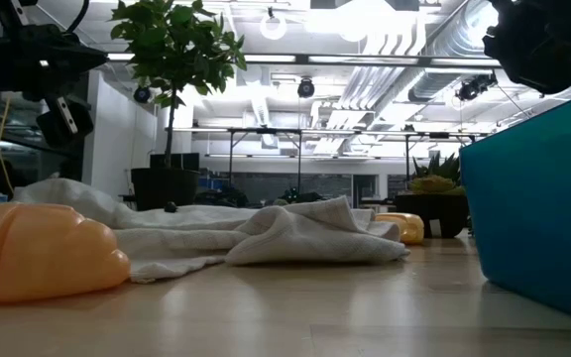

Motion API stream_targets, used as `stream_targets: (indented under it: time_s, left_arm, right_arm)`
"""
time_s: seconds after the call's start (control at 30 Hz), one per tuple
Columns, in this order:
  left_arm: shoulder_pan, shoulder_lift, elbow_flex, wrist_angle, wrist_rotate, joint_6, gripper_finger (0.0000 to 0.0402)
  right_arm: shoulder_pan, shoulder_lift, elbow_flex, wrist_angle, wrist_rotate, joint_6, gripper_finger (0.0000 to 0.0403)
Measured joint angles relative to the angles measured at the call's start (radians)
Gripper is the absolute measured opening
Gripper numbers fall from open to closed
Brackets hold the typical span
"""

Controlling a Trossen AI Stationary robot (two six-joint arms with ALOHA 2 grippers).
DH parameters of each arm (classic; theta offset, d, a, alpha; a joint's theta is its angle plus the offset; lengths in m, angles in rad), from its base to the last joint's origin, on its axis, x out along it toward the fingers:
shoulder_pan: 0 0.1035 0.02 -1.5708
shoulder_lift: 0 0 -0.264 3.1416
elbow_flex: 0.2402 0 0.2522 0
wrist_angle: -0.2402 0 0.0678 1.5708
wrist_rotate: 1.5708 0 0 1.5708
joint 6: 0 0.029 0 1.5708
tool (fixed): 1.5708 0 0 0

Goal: Pick and placing Produce into tupperware
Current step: Put the banana into the bin

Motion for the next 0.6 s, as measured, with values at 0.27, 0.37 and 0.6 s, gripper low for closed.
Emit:
stream_targets:
  time_s: [0.27,0.37,0.6]
  left_arm:
    - [0.0,0.0,0.0,0.0,0.0,0.0,0.0001]
    - [0.0,0.0,0.0,0.0,0.0,0.0,0.0001]
    - [0.0,0.0,0.0,0.0,0.0,0.007,0.0001]
  right_arm:
    - [0.0,0.0,0.0,0.036,0.0,0.004,0.0282]
    - [0.0,0.0,0.019,0.038,0.016,-0.008,0.0282]
    - [0.0,0.0,0.152,-0.135,0.083,-0.03,0.0282]
